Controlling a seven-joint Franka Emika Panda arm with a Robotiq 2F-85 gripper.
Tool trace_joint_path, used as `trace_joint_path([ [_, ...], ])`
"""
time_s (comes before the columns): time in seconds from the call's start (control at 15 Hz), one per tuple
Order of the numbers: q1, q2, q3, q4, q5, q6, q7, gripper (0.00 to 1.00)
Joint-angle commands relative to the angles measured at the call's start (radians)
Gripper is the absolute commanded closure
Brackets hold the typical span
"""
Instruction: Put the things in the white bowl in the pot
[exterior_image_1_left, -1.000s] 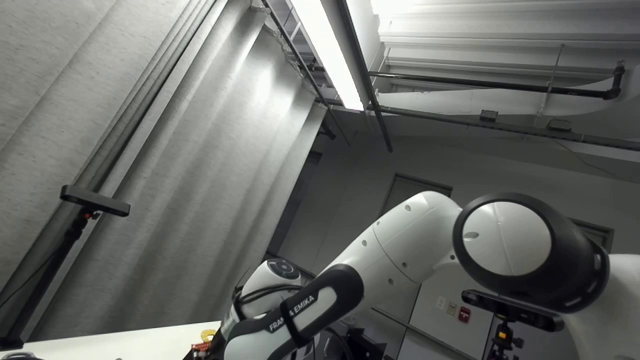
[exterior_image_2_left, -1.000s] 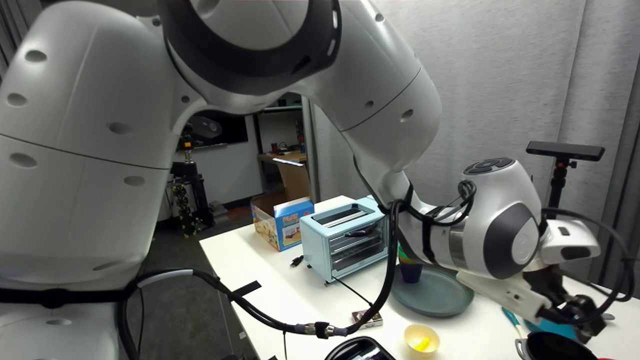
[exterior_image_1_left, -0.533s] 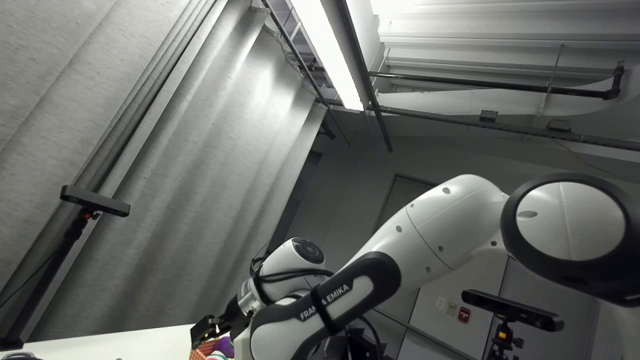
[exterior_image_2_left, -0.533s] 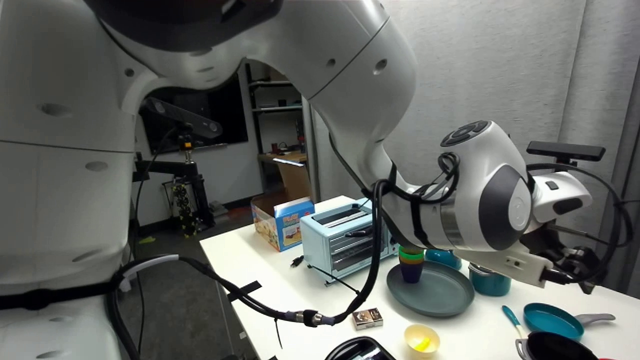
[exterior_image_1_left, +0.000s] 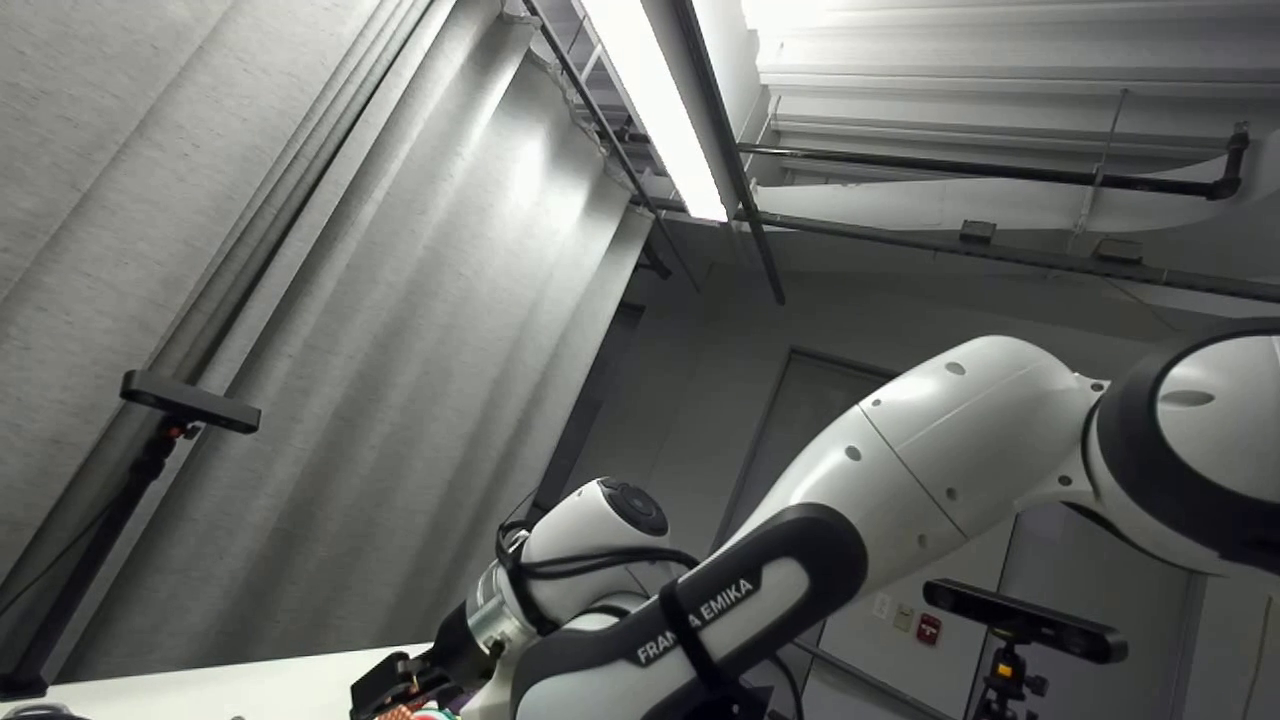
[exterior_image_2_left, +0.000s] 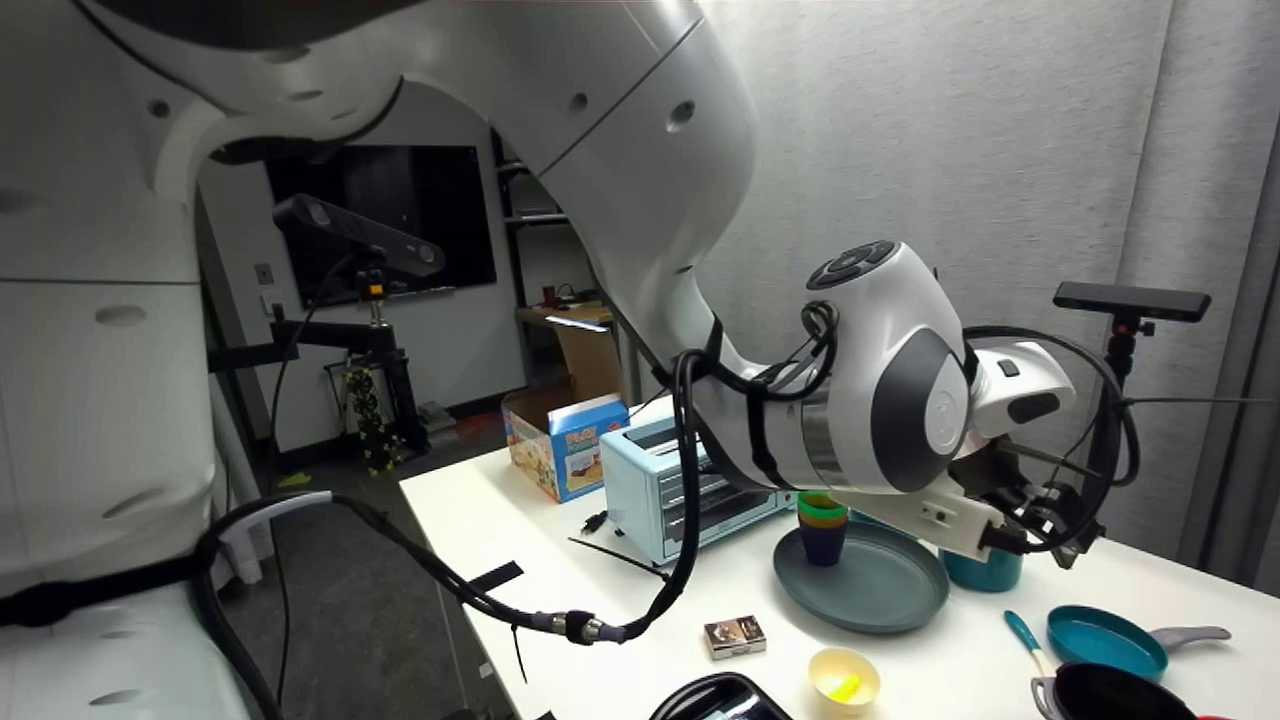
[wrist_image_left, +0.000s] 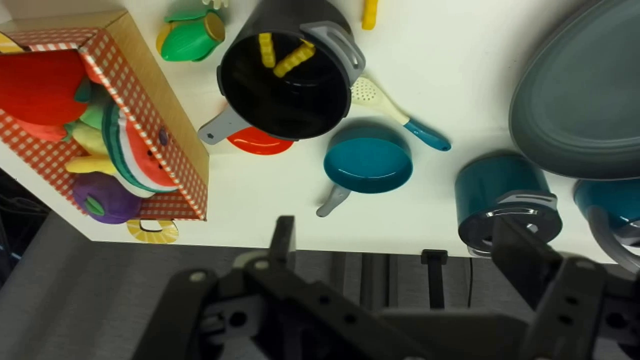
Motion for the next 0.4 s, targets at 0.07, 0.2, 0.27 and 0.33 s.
trace_joint_path([
  [0.07,0.000,-0.008,0.000,-0.009,0.000,0.000,0.000,0.00],
  [0.2,0.000,-0.010,0.000,-0.011,0.000,0.000,0.000,0.00],
  [0.27,0.000,-0.010,0.000,-0.011,0.000,0.000,0.000,0.00],
  [0.33,0.000,-0.010,0.000,-0.011,0.000,0.000,0.000,0.00],
])
